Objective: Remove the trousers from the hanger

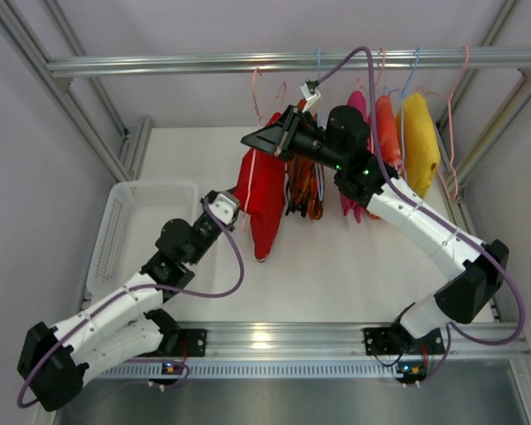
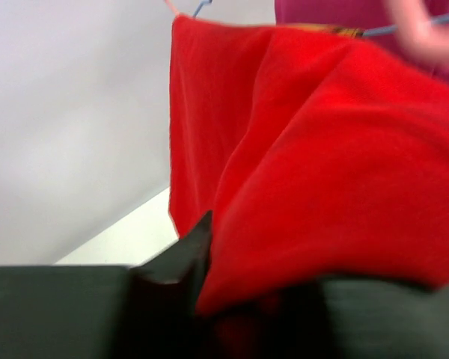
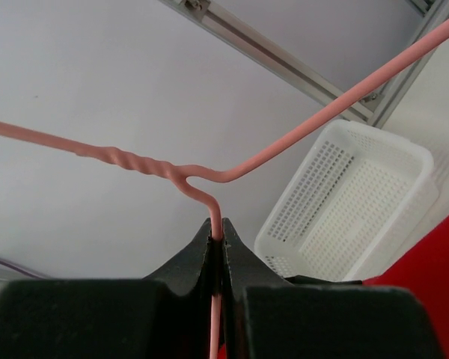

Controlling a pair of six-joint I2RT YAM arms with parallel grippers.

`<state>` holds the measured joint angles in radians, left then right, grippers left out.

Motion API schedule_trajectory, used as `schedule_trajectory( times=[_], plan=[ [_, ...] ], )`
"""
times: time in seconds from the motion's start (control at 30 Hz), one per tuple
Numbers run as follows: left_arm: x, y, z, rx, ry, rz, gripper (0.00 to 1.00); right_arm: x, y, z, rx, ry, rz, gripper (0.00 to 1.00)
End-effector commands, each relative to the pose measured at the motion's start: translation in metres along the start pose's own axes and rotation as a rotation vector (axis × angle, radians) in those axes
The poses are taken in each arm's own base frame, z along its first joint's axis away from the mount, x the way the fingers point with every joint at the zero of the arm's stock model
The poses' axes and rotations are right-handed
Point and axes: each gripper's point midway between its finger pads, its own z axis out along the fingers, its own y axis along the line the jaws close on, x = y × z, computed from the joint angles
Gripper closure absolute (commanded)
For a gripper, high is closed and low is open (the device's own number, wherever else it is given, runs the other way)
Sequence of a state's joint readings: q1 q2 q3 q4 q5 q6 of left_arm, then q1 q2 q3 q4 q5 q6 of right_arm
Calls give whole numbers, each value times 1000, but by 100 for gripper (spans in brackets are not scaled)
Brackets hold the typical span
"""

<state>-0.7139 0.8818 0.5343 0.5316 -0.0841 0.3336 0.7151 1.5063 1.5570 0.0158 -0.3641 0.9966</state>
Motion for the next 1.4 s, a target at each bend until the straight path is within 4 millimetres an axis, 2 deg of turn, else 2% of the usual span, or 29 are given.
schedule_trajectory(
  times=[0.0, 0.03, 0.07, 0.1, 0.27, 0.3, 0.37, 0.4, 0.47, 0.5, 0.6, 0.63, 0.7, 0.73, 0.8, 0.83, 0.97, 1.0, 1.07, 1.2, 1.37],
  plan=[
    [-80, 18, -1, -21, -210, -79, 79, -27, 60, -27, -171, -88, -85, 100],
    [-93, 20, -5, -15, -224, -97, 93, -29, 56, -28, -163, -92, -96, 100],
    [-99, 22, -5, -18, -236, -107, 99, -29, 53, -29, -156, -93, -101, 100],
    [-103, 22, -6, -14, -237, -114, 100, -29, 50, -29, -151, -92, -104, 100],
    [-138, 31, -12, -7, -259, -192, 100, -20, 29, -30, -119, -71, -132, 100],
    [-160, 39, -13, -14, -295, -203, 100, -17, 26, -29, -113, -62, -133, 100],
    [-172, 44, -10, -23, -294, -219, 100, -10, 15, -28, -96, -45, -138, 100],
    [-191, 51, -11, -36, -327, -221, 100, -8, 12, -29, -92, -40, -140, 100],
    [-206, 58, -11, -47, -347, -222, 100, -1, 3, -29, -77, -26, -149, 100],
    [-224, 64, -12, -52, -377, -225, 100, 2, 0, -30, -73, -22, -150, 100],
    [-240, 68, -10, -48, -383, -246, 100, 8, -9, -32, -58, -12, -166, 100],
    [-256, 73, -14, -52, -413, -253, 100, 9, -10, -33, -57, -13, -171, 100],
    [-264, 75, -14, -51, -418, -257, 100, 11, -15, -34, -50, -12, -194, 100],
    [-280, 82, -18, -59, -447, -262, 100, 11, -15, -36, -48, -15, -200, 100],
    [-290, 88, -18, -78, -453, -273, 100, 13, -20, -36, -39, -10, -208, 100],
    [-307, 95, -24, -86, -487, -277, 100, 15, -23, -37, -32, -7, -205, 100],
    [-335, 109, -30, -114, -521, -264, 100, 19, -28, -38, -22, 1, -206, 100],
    [-349, 116, -35, -132, -547, -264, 100, 20, -29, -39, -22, 3, -208, 100],
    [-357, 126, -40, -169, -549, -243, 100, 21, -31, -40, -18, 2, -209, 100],
    [-389, 147, -62, -238, -615, -200, 100, 22, -32, -42, -20, 1, -211, 100],
    [-415, 176, -88, -366, -663, -100, 100, 22, -26, -44, -39, -1, -214, 100]
  ],
)
